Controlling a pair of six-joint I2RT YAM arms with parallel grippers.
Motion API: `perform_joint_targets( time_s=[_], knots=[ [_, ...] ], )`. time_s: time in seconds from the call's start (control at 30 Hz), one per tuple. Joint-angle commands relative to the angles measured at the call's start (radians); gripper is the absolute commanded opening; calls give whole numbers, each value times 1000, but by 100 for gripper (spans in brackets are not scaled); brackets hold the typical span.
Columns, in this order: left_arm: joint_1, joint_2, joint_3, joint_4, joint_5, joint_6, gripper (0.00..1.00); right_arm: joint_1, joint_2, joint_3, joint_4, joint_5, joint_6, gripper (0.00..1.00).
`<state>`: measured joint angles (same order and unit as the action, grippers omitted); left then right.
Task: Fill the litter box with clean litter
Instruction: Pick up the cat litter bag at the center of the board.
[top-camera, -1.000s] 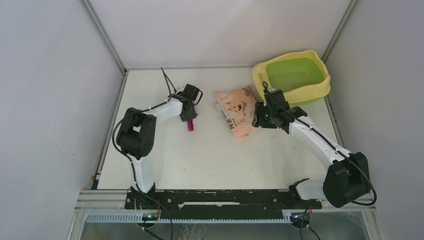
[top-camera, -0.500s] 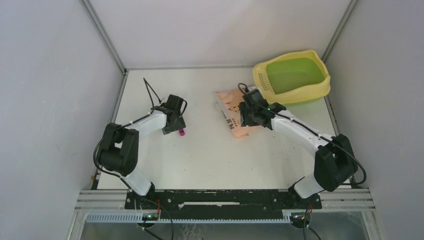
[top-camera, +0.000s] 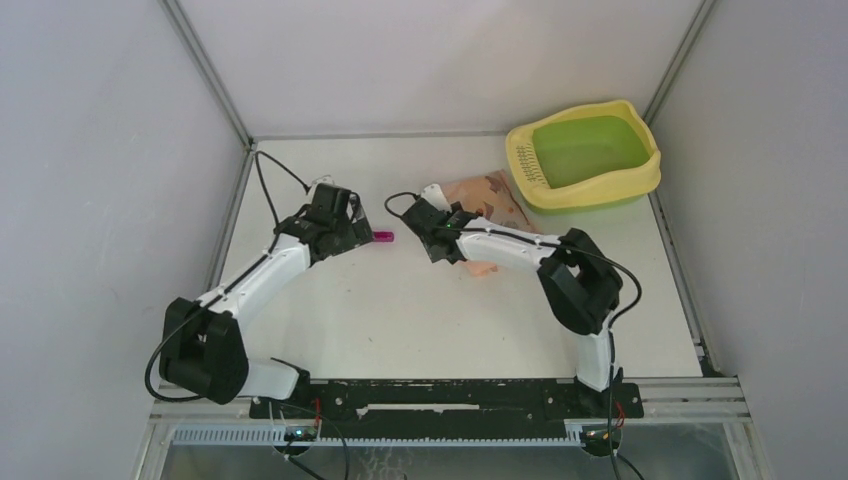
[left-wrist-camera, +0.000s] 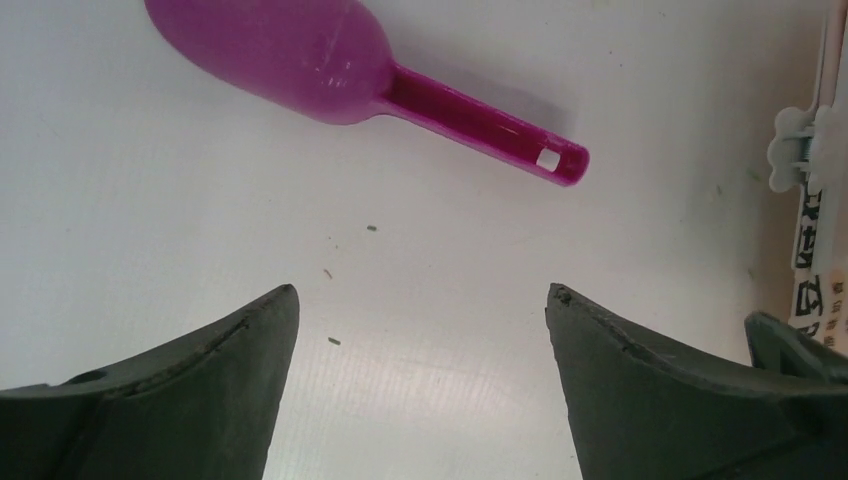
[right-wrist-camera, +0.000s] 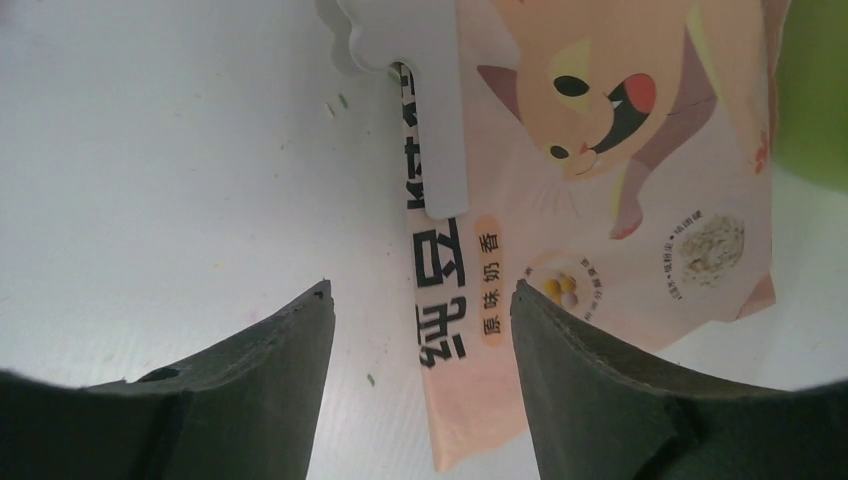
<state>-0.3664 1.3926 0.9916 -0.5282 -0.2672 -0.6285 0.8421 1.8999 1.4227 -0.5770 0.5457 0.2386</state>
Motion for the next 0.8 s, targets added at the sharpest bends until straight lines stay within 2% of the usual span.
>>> perform_joint_targets(
  time_s=[0.0,0.17,0.3,0.33,0.37,0.43,0.5,0.67,0.77],
  knots=[
    [-2,-80,-47,-15,3,2,99,19,94,82,-64,166,8,74],
    [-2,-119,-70,-15,9,-4,100,7,182,135,-180,293,81,77],
    [-2,-132,-74,-10,13,-4,100,-25,199,123,-210,289,111,69],
    [-3,-135,-76,-8,16,-4,100,-33,194,114,-209,283,118,63],
    [-2,-138,-78,-6,18,-4,100,-40,186,104,-203,273,116,53],
    [-2,-144,-79,-4,20,-2,100,-43,150,78,-182,258,111,24],
    [-2,-150,-83,-3,20,-2,100,-43,103,62,-171,223,108,0],
    [-2,-170,-96,-4,16,-5,100,-22,-65,59,-174,51,67,0],
    [-2,-187,-106,-9,7,-4,100,-22,-181,85,-213,-158,56,0]
  ],
)
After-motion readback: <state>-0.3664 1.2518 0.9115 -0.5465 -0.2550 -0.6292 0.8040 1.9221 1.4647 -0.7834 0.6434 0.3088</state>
